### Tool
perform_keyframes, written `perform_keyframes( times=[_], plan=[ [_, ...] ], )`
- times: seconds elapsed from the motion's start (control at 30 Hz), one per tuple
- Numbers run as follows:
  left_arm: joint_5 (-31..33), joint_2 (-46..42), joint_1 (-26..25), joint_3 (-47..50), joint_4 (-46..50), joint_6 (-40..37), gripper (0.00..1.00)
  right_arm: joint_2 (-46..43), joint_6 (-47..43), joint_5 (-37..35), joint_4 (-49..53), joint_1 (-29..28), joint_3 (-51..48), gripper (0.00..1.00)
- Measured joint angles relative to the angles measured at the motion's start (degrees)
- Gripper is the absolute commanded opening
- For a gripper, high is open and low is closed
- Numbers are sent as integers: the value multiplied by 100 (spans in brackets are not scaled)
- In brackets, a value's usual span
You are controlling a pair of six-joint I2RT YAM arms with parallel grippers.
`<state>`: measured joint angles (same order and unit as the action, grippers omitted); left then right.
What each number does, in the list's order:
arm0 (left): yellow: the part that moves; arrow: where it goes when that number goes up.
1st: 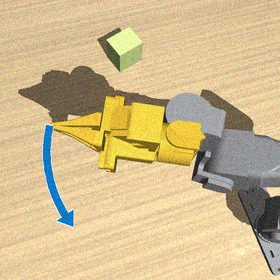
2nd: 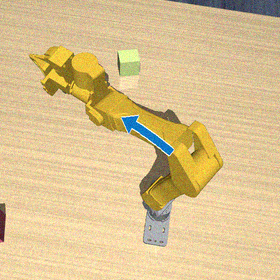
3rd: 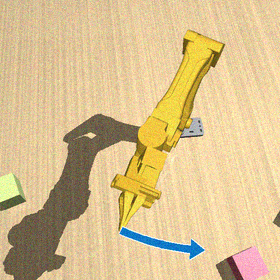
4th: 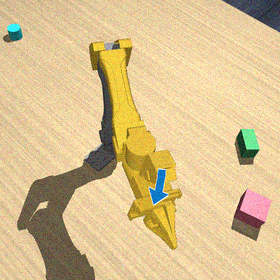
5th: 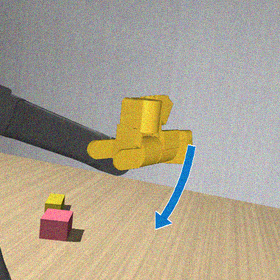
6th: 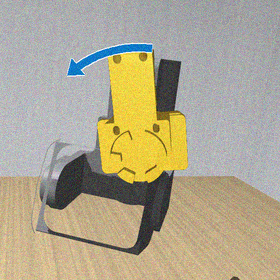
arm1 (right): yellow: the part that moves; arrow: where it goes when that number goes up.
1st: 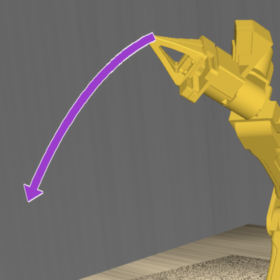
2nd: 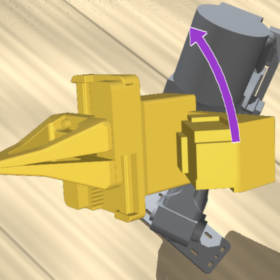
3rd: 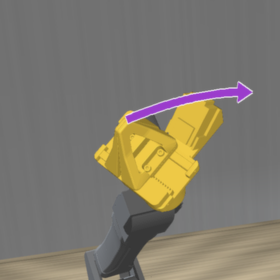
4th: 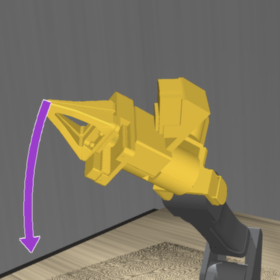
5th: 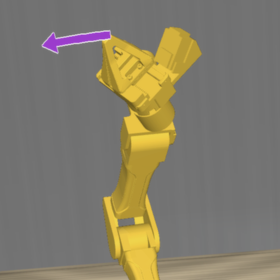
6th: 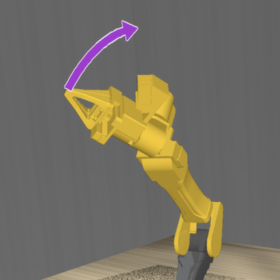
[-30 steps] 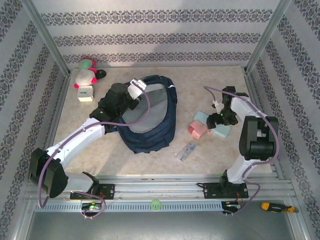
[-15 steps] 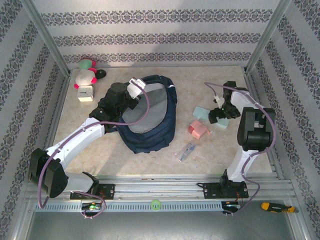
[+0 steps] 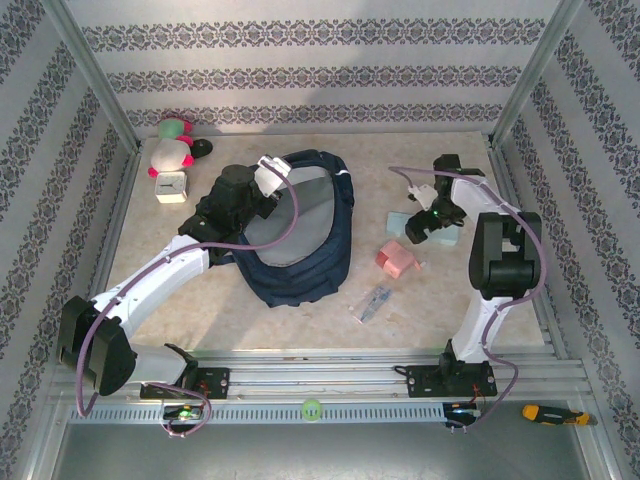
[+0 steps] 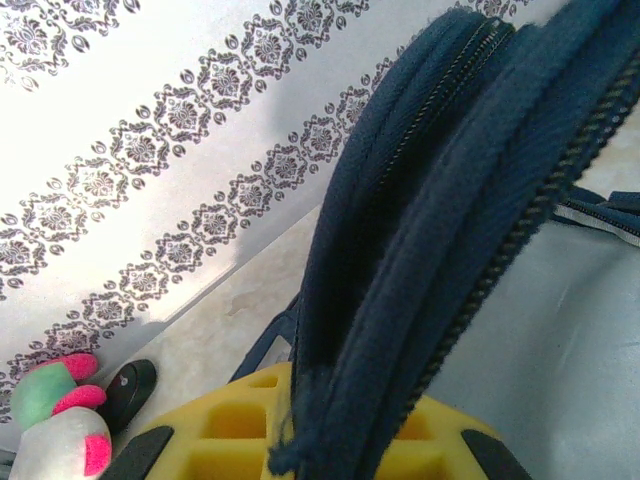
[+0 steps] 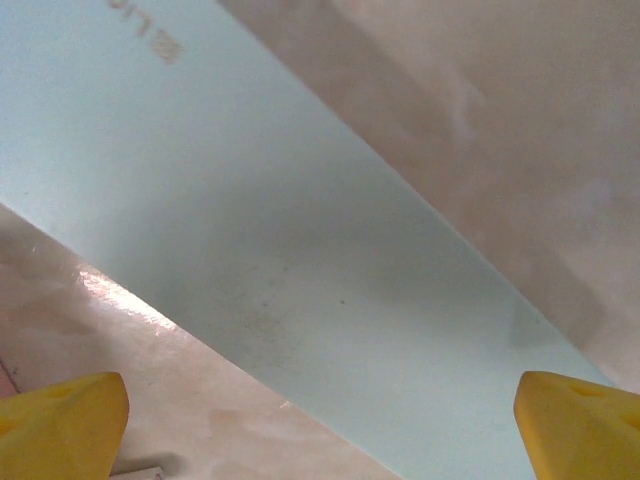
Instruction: Pack the student bag
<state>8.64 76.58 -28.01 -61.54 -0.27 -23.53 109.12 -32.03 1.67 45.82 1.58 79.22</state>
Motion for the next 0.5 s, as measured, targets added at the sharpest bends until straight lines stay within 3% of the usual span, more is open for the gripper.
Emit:
perform_keyframes(
  times=[0.2, 0.5],
  plan=[
    [31, 11, 0, -72, 98, 37, 1, 326, -459, -446, -13, -37, 319, 98],
    [90, 11, 0, -74, 133, 181, 1, 960, -634, -520, 175, -63, 1123, 98]
  ],
)
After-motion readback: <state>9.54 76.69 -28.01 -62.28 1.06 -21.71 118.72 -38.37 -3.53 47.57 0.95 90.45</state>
